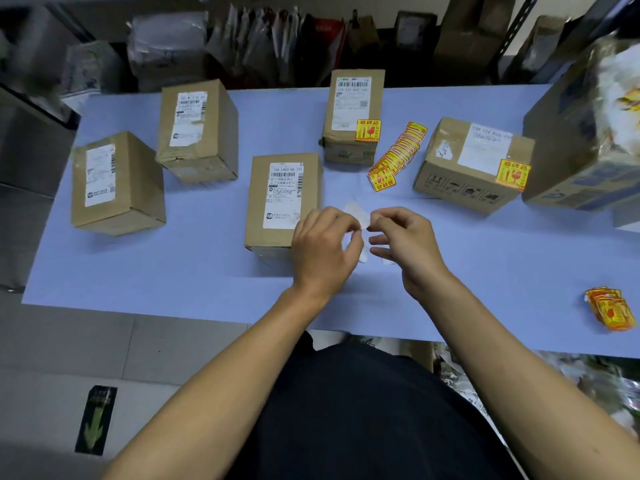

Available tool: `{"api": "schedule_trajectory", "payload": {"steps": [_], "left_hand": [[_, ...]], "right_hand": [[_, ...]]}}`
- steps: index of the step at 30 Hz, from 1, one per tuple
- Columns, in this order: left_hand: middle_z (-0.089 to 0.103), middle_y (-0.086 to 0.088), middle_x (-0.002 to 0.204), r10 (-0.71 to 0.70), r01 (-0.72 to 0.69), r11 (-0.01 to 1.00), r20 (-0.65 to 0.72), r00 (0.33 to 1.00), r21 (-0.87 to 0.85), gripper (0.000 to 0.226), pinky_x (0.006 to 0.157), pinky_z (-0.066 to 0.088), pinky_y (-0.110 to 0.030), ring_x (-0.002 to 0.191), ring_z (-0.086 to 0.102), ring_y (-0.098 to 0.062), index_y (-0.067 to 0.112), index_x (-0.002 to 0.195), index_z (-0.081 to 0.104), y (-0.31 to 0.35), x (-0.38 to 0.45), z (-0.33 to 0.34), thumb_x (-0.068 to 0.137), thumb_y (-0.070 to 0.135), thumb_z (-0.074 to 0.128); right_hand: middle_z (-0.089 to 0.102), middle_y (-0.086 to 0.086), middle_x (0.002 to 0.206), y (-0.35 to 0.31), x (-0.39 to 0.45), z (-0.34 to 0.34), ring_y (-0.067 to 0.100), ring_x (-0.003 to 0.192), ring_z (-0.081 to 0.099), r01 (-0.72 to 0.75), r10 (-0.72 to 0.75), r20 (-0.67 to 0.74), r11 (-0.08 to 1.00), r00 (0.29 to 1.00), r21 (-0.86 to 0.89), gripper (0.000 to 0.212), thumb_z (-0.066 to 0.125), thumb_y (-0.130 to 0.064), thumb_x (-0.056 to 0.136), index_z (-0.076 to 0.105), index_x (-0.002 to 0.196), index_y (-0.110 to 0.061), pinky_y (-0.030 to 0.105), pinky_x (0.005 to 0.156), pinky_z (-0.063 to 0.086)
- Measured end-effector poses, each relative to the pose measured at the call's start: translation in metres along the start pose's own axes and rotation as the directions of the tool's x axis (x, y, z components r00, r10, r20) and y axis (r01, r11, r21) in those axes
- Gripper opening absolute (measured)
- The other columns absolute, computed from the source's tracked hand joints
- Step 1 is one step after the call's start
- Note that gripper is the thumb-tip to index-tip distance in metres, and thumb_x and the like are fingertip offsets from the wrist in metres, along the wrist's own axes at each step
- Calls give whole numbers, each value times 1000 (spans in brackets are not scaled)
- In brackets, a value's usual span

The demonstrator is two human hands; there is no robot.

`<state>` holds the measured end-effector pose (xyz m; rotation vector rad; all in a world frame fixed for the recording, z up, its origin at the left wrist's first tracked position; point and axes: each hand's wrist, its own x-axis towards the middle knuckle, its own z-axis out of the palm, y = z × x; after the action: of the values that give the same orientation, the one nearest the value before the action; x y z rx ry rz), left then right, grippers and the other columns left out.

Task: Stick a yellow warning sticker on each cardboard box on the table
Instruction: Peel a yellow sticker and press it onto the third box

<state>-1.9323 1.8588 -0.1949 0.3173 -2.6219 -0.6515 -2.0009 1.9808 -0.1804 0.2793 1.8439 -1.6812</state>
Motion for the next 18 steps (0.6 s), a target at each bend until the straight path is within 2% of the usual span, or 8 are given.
{"api": "schedule_trajectory", "payload": {"steps": [2, 3, 5, 6, 7, 8, 13, 18], "left_hand": [[65, 4, 77, -325, 324, 911, 41, 945, -256, 7, 66, 46, -31, 72, 57, -19, 15, 77, 68, -2, 2, -4, 82, 11, 69], [64, 4, 72, -504, 503, 750, 122, 855, -429, 10, 62, 45, -30, 66, 55, -18, 16, 75, 67, -4, 5, -7, 83, 10, 69], [60, 3, 63, -702, 692, 177, 403, 587, -700, 14, 53, 42, -26, 57, 50, -16, 17, 76, 65, -9, 11, -15, 87, 10, 68], [60, 2, 62, -669, 685, -131, 573, 473, -717, 13, 51, 42, -24, 56, 51, -14, 18, 79, 64, -13, 13, -20, 89, 10, 66], [60, 2, 63, -601, 652, -342, 691, 403, -677, 10, 50, 44, -22, 55, 53, -12, 18, 84, 63, -17, 12, -25, 91, 12, 64], [61, 3, 64, -545, 633, -445, 752, 371, -634, 7, 51, 45, -22, 54, 54, -10, 18, 88, 62, -22, 11, -30, 93, 14, 62], [62, 1, 72, -462, 648, -497, 808, 365, -577, 2, 60, 45, -25, 56, 56, -9, 17, 94, 61, -39, 2, -43, 95, 17, 59], [67, -1, 75, -420, 644, -493, 808, 414, -586, 6, 59, 51, -24, 57, 61, -10, 16, 101, 60, -57, -5, -53, 96, 14, 57]], "right_hand": [[70, 1, 106, 0, -4, 4, 18, 90, 67, -19, 16, 28, 995, 999, 101, 14, 62, -26, 96, 69, 107, -22, 28, 73, 60], [68, 2, 113, -1, -5, 7, 18, 97, 67, -36, 30, 38, 986, 999, 160, 17, 61, -28, 97, 67, 112, -24, 30, 75, 61], [66, 1, 119, -2, -6, 12, 19, 105, 64, -65, 58, 42, 978, 997, 196, 23, 60, -30, 98, 64, 119, -23, 32, 79, 59], [66, 2, 118, -2, -6, 15, 20, 106, 63, -87, 79, 50, 979, 996, 186, 24, 60, -30, 98, 63, 120, -21, 32, 80, 58], [67, 4, 116, -2, -7, 19, 21, 104, 64, -117, 106, 70, 977, 992, 178, 23, 61, -29, 97, 64, 119, -19, 32, 80, 58], [69, 6, 111, -2, -8, 23, 22, 99, 65, -147, 131, 101, 974, 986, 174, 21, 62, -27, 97, 65, 115, -17, 31, 78, 58], [68, 5, 82, -3, -15, 49, 17, 74, 64, -125, 103, 149, 981, 983, 148, 10, 63, -13, 94, 68, 86, -15, 28, 70, 56], [67, 0, 72, -5, -17, 67, 12, 64, 65, -91, 68, 163, 986, 984, 138, 15, 63, -7, 94, 64, 81, -13, 27, 68, 55]]}}
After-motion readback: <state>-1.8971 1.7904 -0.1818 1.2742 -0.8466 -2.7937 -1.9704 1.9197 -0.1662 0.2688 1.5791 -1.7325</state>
